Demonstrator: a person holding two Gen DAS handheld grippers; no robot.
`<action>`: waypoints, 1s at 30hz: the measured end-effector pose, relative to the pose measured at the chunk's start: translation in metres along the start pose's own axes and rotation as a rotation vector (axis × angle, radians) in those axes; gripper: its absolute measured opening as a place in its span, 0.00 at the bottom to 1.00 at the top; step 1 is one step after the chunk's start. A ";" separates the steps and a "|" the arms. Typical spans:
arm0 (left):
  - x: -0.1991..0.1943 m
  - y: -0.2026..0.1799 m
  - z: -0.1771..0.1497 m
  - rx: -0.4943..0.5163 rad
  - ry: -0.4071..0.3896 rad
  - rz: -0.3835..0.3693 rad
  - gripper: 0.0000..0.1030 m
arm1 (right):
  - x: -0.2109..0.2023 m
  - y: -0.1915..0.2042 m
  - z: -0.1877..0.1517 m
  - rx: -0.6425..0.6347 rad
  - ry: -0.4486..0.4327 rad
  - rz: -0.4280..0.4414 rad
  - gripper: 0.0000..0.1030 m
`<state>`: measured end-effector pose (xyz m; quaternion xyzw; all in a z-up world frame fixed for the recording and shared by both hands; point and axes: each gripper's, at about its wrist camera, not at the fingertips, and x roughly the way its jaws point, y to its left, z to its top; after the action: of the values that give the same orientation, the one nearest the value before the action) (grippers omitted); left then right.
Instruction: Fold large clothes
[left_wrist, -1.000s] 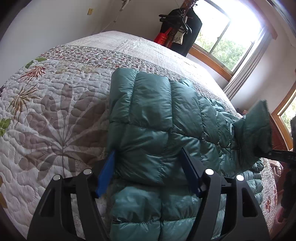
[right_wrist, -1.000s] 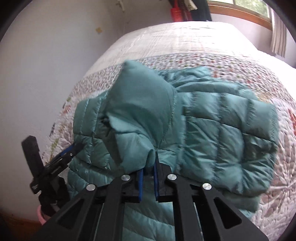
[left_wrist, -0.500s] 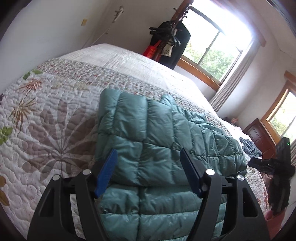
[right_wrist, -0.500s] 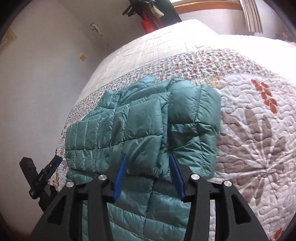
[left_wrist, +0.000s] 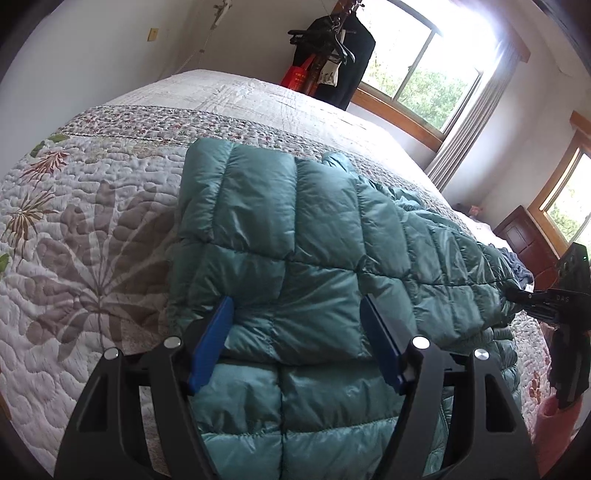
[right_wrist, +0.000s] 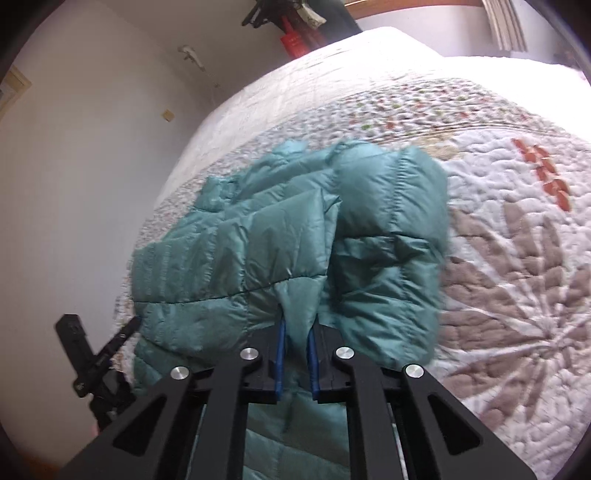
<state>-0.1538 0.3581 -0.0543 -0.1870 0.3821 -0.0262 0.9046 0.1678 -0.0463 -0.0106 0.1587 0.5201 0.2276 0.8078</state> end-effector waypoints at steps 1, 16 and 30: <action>0.001 -0.001 -0.001 0.005 0.002 0.006 0.68 | 0.002 -0.001 -0.001 -0.003 0.002 -0.037 0.09; -0.030 -0.025 -0.002 0.053 -0.073 -0.028 0.74 | -0.024 0.035 -0.013 -0.156 -0.109 -0.102 0.17; 0.000 -0.029 -0.012 0.118 0.017 0.072 0.74 | 0.029 0.021 -0.014 -0.120 0.040 -0.109 0.17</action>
<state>-0.1595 0.3274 -0.0516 -0.1192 0.3942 -0.0175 0.9111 0.1606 -0.0132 -0.0284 0.0772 0.5295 0.2172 0.8164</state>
